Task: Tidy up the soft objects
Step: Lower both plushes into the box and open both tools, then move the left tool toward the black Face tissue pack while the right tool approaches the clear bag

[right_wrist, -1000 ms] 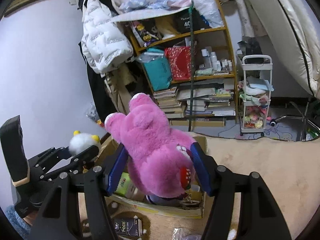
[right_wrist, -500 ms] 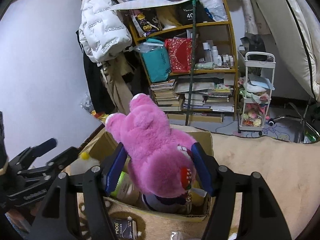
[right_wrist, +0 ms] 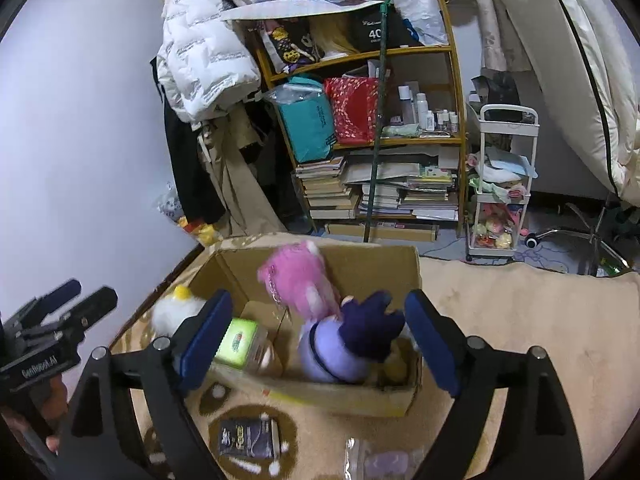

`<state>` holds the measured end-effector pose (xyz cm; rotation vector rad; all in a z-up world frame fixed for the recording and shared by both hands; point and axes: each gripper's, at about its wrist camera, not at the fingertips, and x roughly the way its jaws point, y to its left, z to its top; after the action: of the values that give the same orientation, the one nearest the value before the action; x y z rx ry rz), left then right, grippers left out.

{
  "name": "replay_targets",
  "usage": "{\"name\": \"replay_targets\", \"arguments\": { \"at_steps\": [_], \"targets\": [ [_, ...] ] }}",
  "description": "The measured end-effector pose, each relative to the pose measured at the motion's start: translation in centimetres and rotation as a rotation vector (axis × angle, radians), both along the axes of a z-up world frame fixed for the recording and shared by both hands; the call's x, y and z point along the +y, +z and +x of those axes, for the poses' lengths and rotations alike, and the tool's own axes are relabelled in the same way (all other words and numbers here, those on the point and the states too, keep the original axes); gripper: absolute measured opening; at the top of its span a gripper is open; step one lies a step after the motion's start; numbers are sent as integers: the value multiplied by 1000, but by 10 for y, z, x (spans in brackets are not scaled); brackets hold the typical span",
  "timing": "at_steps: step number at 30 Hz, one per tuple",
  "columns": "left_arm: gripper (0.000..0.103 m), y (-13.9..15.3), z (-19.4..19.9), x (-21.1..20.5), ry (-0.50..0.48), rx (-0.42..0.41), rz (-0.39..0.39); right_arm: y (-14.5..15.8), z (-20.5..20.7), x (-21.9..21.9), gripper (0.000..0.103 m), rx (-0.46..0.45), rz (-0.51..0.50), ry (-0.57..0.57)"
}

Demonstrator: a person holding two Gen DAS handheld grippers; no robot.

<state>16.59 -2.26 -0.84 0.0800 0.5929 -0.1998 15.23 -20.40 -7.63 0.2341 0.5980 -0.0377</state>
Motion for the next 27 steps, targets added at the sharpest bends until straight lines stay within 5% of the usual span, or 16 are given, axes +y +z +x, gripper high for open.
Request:
{"name": "replay_targets", "arguments": {
  "at_steps": [5,27],
  "targets": [
    [99,0,-18,9,0,13,6,8,-22,7,100,-19,-25,-20],
    [99,-22,-61,21,-11,138,19,8,-69,11,103,38,-44,-76]
  ]
}}
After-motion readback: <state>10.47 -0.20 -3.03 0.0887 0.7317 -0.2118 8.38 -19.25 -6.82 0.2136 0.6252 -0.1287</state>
